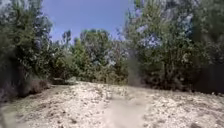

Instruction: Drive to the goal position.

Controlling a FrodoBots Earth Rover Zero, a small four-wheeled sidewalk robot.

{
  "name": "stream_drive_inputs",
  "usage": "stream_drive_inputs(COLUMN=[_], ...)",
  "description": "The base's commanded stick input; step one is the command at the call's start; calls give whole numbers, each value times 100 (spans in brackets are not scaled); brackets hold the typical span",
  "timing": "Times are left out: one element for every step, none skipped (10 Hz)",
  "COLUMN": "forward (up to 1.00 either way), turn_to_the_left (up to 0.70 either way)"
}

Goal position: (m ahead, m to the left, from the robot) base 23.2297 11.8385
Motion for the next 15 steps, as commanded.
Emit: stream_drive_inputs(forward=[45,45,45,45,45,45,45,45,45,45,45,45,45,45,45], turn_to_the_left=[2,2,2,2,2,2,2,2,2,2,2,2,2,2,2])
